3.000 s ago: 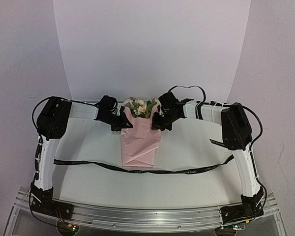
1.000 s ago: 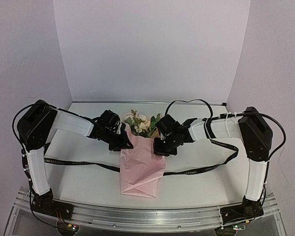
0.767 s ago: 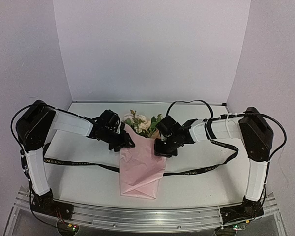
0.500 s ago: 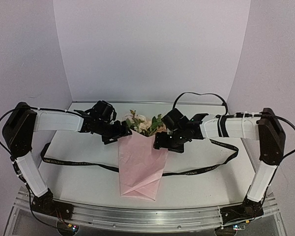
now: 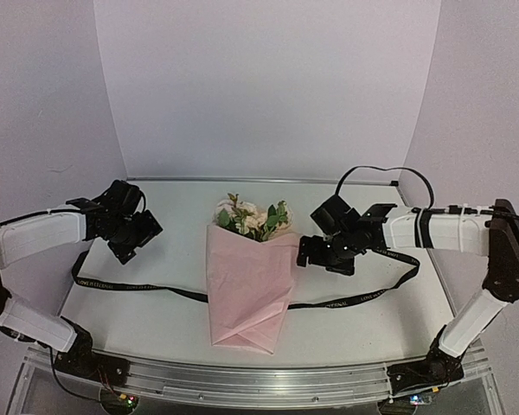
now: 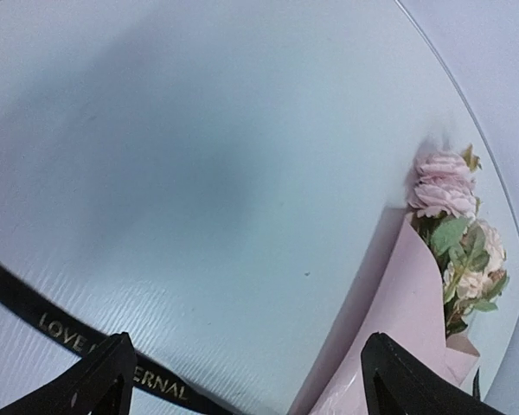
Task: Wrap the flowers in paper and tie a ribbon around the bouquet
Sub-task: Adjust the ribbon at the center of the board.
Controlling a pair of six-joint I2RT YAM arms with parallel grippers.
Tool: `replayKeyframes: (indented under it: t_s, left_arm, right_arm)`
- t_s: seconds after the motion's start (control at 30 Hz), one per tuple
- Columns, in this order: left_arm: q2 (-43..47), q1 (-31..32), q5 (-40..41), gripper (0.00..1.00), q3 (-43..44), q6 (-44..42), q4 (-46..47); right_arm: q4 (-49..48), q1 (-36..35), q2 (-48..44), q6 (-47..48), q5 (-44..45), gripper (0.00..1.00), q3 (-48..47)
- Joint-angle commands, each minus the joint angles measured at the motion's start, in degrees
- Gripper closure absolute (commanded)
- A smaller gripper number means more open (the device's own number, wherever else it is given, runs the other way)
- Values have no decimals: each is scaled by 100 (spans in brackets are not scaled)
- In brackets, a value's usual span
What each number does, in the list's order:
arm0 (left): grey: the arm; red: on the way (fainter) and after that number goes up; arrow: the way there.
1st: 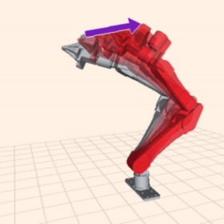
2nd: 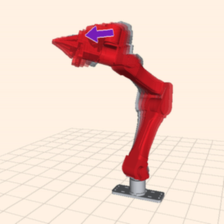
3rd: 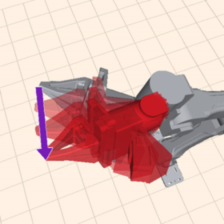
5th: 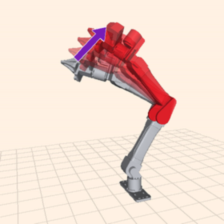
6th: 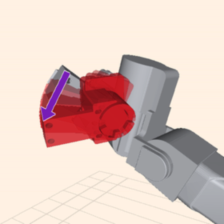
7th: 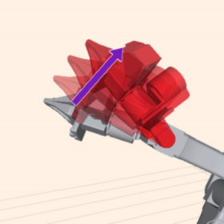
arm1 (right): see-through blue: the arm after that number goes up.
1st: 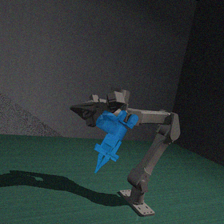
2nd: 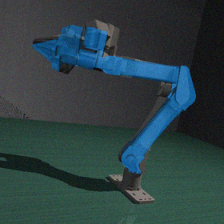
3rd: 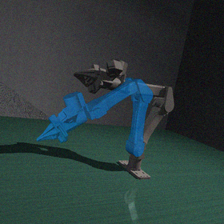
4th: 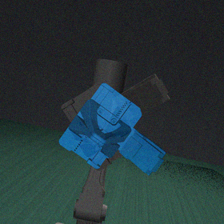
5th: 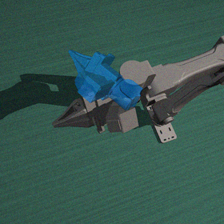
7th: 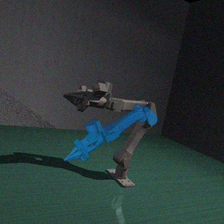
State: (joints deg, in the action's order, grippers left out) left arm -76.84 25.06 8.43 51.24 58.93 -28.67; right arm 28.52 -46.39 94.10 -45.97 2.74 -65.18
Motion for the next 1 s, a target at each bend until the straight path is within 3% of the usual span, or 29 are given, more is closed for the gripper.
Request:
replayKeyframes:
  t_s: [0.0, 0.2, 0.33, 0.83, 0.97]
  left_arm:
    - [662, -50, 851, 10, -408, 1484, -1061]
    - [938, -79, 804, 13, -839, 2863, -1759]
    - [1071, -78, 536, 16, -1319, 3379, -1399]
    - [-90, -80, -121, 36, -1474, 3579, -27]
    - [-312, -90, -118, 52, -1473, 3544, 187]
  right_arm:
    - [135, 31, -536, -347, 161, 4, 477]
    - [136, 127, -1290, -710, 505, 4, 1348]
    - [147, 245, -1848, -959, 741, 3, 1888]
    - [493, 892, -3235, -1481, 1274, 2, 3113]
    - [602, 1011, -3462, -1593, 1364, 2, 3276]
